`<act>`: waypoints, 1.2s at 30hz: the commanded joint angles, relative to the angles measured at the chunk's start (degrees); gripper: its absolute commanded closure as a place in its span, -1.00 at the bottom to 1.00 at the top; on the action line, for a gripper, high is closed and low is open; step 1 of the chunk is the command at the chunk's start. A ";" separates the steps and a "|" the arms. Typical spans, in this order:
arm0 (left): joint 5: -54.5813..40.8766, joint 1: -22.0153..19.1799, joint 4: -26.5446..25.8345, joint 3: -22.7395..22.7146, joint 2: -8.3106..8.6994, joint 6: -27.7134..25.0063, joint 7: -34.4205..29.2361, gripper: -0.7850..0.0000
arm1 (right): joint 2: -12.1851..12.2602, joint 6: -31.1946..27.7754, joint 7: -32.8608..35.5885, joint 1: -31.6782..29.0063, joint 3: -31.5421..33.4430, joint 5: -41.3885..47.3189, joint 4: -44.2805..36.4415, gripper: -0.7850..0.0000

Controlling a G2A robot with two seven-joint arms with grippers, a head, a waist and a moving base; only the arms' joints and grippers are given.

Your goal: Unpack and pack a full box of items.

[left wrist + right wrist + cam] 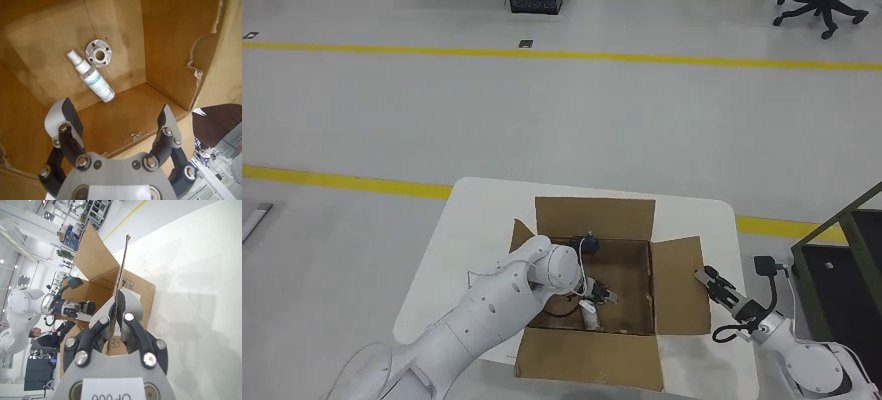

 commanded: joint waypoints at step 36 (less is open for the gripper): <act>-1.69 -0.52 16.80 6.35 -6.37 -4.38 5.11 -1.00 | -0.54 -1.02 1.79 1.31 -0.45 0.50 1.96 1.00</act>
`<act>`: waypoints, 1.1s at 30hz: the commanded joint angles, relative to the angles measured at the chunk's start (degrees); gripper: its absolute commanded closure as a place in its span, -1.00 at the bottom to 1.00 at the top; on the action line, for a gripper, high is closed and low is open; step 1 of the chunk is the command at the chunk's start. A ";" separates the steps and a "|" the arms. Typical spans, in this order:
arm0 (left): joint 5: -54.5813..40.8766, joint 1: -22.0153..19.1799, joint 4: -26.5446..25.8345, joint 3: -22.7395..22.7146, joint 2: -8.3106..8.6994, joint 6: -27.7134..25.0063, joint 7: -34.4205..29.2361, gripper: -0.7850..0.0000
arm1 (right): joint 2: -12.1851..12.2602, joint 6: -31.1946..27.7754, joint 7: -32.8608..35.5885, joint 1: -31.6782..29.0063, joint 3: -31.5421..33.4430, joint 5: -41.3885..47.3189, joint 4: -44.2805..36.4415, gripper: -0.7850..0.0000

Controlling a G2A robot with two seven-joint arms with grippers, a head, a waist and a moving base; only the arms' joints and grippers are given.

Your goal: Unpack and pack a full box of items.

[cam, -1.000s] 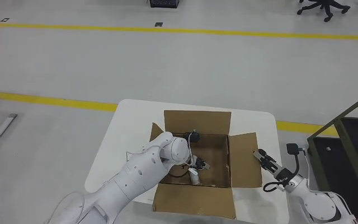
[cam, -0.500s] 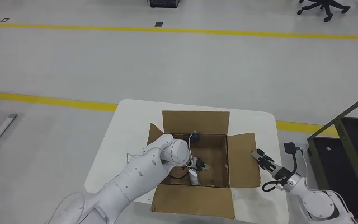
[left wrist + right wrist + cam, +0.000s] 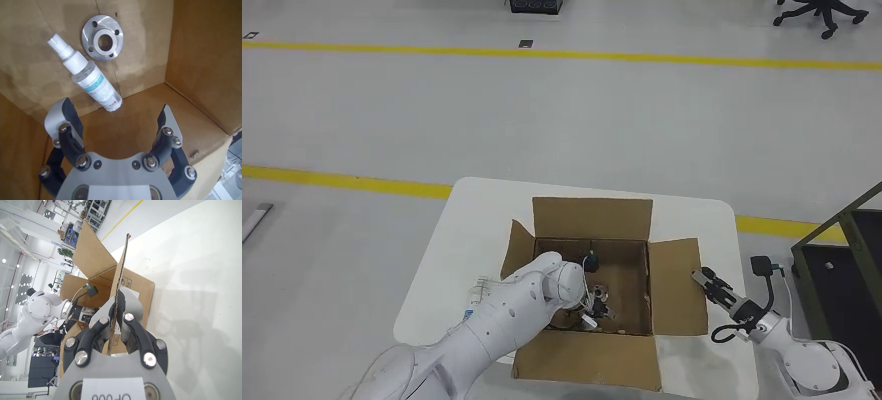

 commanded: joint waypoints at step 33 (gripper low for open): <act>2.91 -2.97 20.57 0.98 -8.22 -2.33 9.46 -0.39 | -0.40 0.88 0.60 1.09 -0.13 -0.32 0.44 1.00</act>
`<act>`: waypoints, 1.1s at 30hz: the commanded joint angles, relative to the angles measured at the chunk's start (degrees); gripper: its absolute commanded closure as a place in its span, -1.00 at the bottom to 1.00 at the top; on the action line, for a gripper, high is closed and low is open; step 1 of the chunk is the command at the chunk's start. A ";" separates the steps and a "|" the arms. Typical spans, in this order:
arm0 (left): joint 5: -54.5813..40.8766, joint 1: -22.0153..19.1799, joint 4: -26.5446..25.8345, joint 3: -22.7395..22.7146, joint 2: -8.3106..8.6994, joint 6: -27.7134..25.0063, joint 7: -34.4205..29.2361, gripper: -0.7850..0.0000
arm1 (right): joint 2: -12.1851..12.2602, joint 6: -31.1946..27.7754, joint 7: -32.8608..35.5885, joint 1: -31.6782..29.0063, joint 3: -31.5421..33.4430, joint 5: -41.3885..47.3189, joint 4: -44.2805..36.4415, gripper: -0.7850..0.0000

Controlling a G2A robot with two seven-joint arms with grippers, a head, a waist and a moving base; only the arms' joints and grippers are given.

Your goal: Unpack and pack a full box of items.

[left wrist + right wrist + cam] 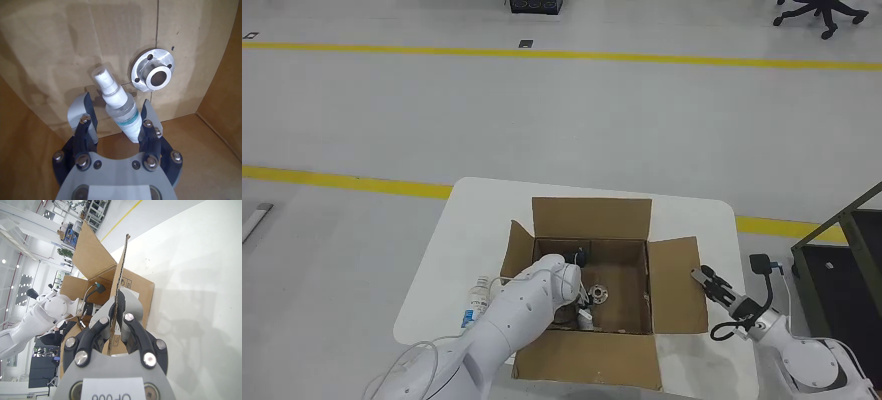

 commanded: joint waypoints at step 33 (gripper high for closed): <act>-0.09 -2.84 -6.78 -5.91 0.11 -4.66 -9.00 1.00 | 0.05 0.81 2.04 0.89 2.76 2.34 -0.25 1.00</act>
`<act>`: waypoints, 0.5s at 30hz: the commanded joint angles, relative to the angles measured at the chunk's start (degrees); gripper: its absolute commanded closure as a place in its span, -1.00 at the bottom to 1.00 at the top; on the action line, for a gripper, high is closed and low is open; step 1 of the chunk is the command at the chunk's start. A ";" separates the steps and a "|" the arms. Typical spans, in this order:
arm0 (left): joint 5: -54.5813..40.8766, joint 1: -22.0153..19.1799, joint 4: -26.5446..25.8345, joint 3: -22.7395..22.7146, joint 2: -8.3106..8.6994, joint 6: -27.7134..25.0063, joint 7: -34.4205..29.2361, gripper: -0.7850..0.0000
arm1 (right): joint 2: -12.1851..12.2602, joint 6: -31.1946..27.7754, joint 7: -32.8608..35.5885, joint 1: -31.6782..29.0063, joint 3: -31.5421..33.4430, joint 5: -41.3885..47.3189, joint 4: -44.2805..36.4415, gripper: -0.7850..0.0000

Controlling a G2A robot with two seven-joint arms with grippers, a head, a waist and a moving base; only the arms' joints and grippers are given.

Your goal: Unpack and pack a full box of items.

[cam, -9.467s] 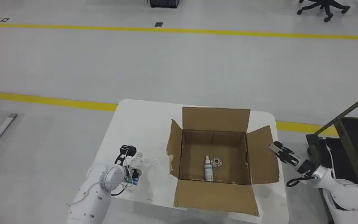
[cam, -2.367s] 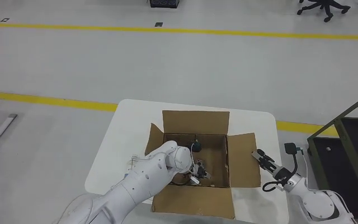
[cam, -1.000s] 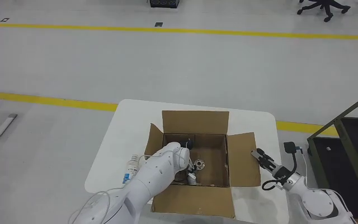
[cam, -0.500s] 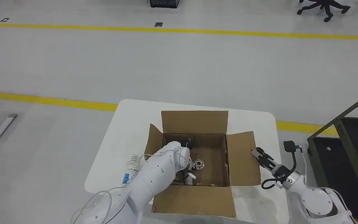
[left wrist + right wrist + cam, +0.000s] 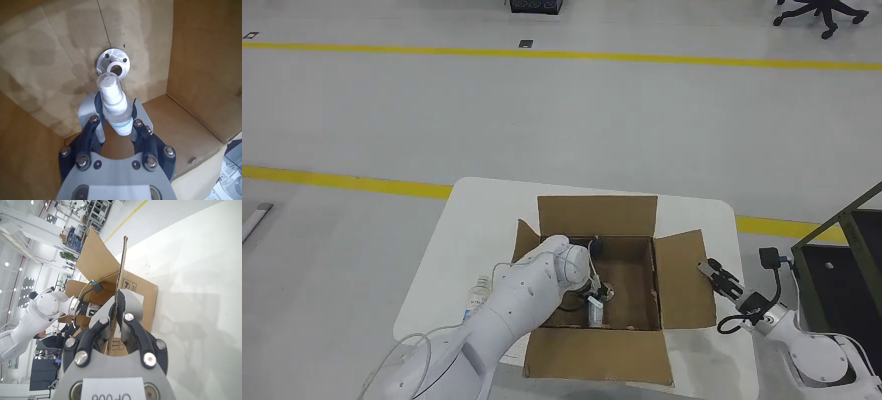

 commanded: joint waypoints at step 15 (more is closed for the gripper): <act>8.74 8.09 -34.11 -14.15 9.65 5.59 -11.60 1.00 | 0.22 0.74 1.43 1.08 1.38 -0.83 1.19 1.00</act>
